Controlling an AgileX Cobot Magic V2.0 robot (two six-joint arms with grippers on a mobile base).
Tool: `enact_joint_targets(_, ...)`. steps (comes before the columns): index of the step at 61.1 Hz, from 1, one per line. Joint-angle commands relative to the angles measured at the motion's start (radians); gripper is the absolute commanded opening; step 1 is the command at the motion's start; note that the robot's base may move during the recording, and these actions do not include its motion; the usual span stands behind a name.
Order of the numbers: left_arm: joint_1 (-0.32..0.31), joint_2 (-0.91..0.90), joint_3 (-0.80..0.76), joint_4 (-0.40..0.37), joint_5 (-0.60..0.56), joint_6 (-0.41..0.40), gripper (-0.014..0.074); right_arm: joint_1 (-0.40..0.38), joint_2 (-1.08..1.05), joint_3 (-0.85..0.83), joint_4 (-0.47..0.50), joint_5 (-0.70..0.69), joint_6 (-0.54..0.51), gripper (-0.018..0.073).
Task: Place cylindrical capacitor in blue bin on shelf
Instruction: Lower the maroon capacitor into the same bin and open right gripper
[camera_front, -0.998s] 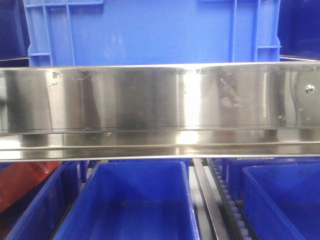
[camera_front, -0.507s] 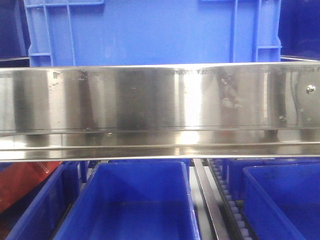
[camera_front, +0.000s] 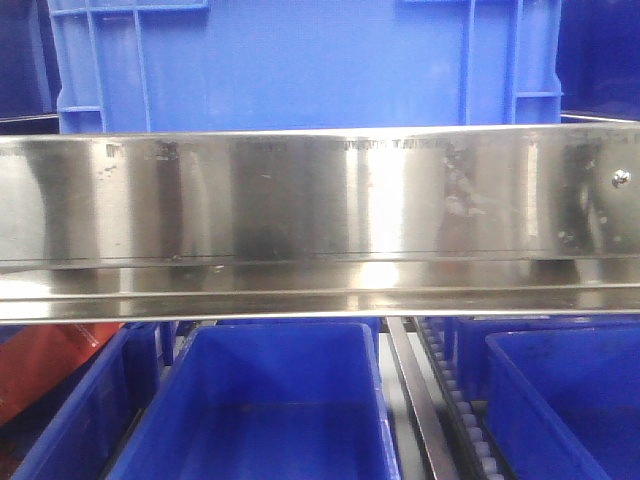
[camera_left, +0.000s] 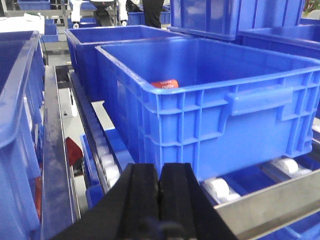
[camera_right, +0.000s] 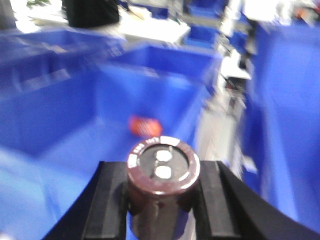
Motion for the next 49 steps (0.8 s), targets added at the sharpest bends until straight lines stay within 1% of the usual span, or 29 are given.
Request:
enact_joint_targets(1,0.005,-0.004,0.005,-0.018,0.021,-0.009,-0.0111,0.051,0.131,-0.128,0.001,0.011,-0.03,-0.0162)
enact_joint_targets(4,0.005,-0.004,0.005,-0.024,0.033,-0.009,-0.0111,0.084,0.214,-0.218,0.001,0.052,-0.048,-0.0162)
enact_joint_targets(11,0.005,-0.004,0.005,-0.032,0.039,-0.009,-0.0111,0.129,0.378,-0.394,0.001,0.128,-0.047,-0.0162)
enact_joint_targets(21,0.005,-0.004,0.005,-0.032,0.039,-0.009,-0.0111,0.148,0.59,-0.57,0.001,0.207,-0.047,-0.0162)
enact_joint_targets(30,0.005,-0.004,0.005,-0.039,0.039,-0.009,-0.0111,0.148,0.727,-0.627,0.001,0.233,-0.047,-0.0162)
enact_joint_targets(40,0.005,-0.004,0.005,-0.057,0.039,-0.009,-0.0111,0.148,0.819,-0.627,0.001,0.231,-0.047,-0.0162)
enact_joint_targets(49,0.005,-0.004,0.005,-0.057,0.039,-0.009,-0.0111,0.148,0.874,-0.627,0.001,0.231,-0.047,-0.0162)
